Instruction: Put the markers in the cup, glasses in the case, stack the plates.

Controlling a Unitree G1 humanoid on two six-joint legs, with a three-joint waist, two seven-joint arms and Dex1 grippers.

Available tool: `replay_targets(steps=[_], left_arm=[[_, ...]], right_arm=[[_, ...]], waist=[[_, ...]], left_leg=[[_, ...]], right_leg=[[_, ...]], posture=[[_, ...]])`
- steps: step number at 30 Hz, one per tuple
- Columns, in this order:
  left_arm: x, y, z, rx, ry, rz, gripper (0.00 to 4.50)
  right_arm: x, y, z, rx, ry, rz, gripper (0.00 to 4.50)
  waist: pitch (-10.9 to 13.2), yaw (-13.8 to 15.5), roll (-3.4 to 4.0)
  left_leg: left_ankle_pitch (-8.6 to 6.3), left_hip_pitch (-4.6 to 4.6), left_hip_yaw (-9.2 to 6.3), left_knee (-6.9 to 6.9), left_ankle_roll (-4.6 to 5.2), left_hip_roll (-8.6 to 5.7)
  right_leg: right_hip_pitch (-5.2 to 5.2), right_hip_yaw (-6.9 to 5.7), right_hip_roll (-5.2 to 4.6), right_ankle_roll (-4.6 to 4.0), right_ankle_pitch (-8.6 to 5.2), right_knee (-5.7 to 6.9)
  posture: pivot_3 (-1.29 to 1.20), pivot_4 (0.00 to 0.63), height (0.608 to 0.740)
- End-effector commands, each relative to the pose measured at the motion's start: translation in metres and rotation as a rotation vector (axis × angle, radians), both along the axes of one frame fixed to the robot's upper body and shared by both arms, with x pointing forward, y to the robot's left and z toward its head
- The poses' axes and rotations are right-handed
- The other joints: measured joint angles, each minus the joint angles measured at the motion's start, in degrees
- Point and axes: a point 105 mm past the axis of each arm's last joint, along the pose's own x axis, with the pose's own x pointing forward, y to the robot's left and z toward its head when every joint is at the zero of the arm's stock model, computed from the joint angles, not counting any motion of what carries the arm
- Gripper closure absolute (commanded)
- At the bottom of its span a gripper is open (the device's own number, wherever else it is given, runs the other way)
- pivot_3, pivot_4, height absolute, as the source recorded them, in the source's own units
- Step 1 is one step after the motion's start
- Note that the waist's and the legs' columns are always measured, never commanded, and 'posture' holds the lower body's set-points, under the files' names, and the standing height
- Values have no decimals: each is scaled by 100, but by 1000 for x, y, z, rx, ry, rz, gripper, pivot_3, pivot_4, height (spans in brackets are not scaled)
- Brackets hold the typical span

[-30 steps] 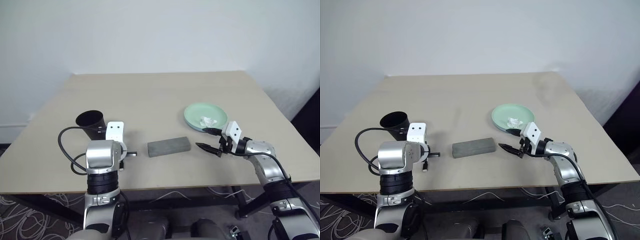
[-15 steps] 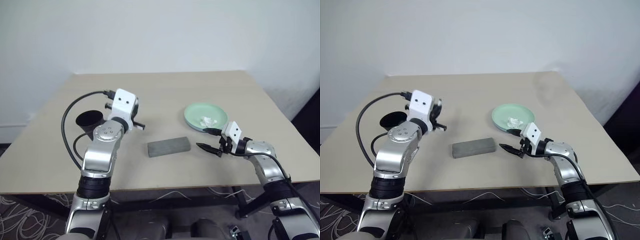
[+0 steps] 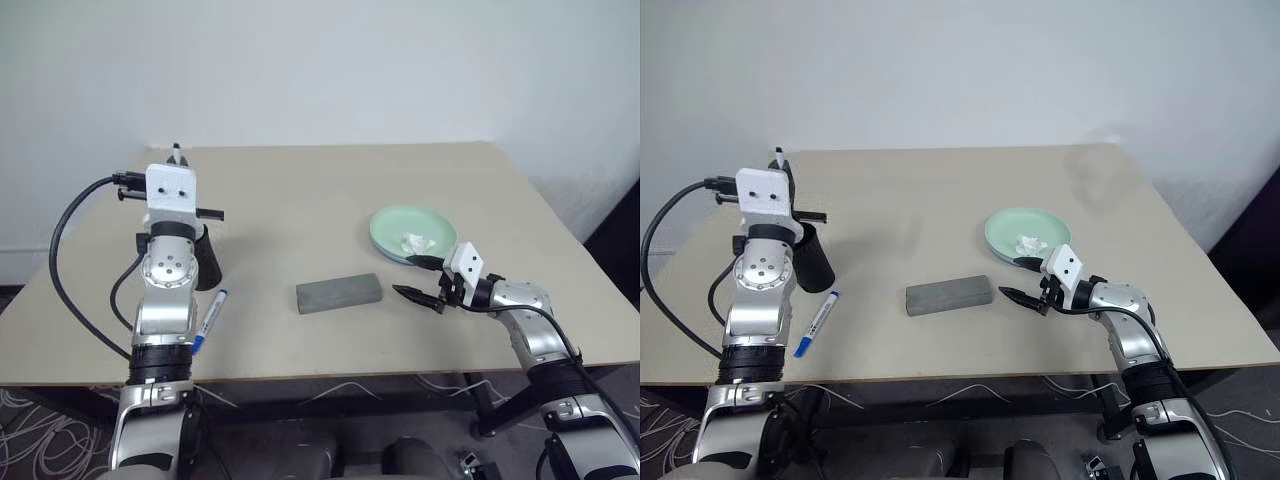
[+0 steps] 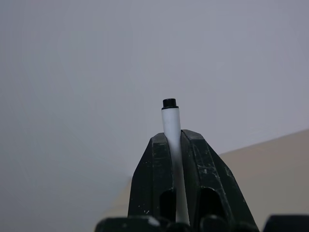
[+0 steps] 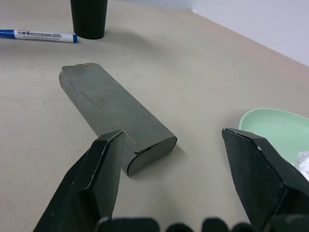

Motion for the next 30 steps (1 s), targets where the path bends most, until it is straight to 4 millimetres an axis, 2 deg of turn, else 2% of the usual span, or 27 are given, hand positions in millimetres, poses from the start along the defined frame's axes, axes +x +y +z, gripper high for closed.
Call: replay_targets(steps=[1, 2, 4, 5, 10, 17, 22, 25, 30], left_arm=[[0, 8, 15, 31, -70, 31, 4442], [0, 8, 14, 35, -67, 31, 4442], [1, 8, 12, 34, -70, 31, 3915], [1, 8, 12, 32, -72, 36, 3793], [2, 8, 12, 36, -71, 44, 2092], [4, -11, 21, -25, -53, -62, 2092], [5, -48, 20, -178, 73, -344, 2092], [-1, -68, 0, -194, 313, -489, 2092], [-21, -59, -41, -101, 645, -417, 2092]], right_arm=[[3, -3, 16, 4, -60, -2, 1004], [3, -3, 16, 4, -60, -2, 1004], [2, -2, 16, 4, -60, -1, 1004], [2, -2, 16, 4, -60, -1, 1004], [2, -2, 16, 3, -60, 0, 1004], [2, 0, 16, 3, -59, 3, 1004], [3, 1, 16, 0, -56, 6, 1004], [4, 2, 16, -2, -57, 9, 1004], [5, 1, 15, -9, -57, 8, 1004]], waist=[[0, -6, 0], [0, -8, 0], [0, -7, 0], [0, -6, 0], [0, -8, -1], [0, -7, -1], [-1, -25, -1], [0, -36, -1], [1, -108, 4]], left_leg=[[0, 0, 0, 0, 0, 0], [0, 0, 0, 0, 0, 0], [0, 0, 0, 0, 0, 0], [0, -1, 0, 0, 0, 0], [0, 0, 0, 0, 0, 0], [0, 0, 0, 0, 0, 0], [0, -2, 0, 2, 0, 0], [0, -2, 0, 1, 0, 1], [0, 4, 0, -5, 0, 3]], right_leg=[[0, 0, 0, 0, 0, 0], [-1, 0, 0, 0, 0, 0], [-2, 0, 1, 0, 0, 1], [-2, 0, 1, 0, 0, 1], [-1, -1, 0, 0, 0, 1], [0, -1, 0, 0, 0, 1], [-1, -2, 0, 0, 0, 1], [-3, -1, 2, 1, -1, 4], [-6, 6, 12, 0, -1, 8]], posture=[[0, 0, 734], [0, 0, 734], [0, 0, 734], [0, 0, 734], [0, 0, 734], [0, 0, 734], [0, 0, 734], [0, 0, 734], [0, 0, 734]])
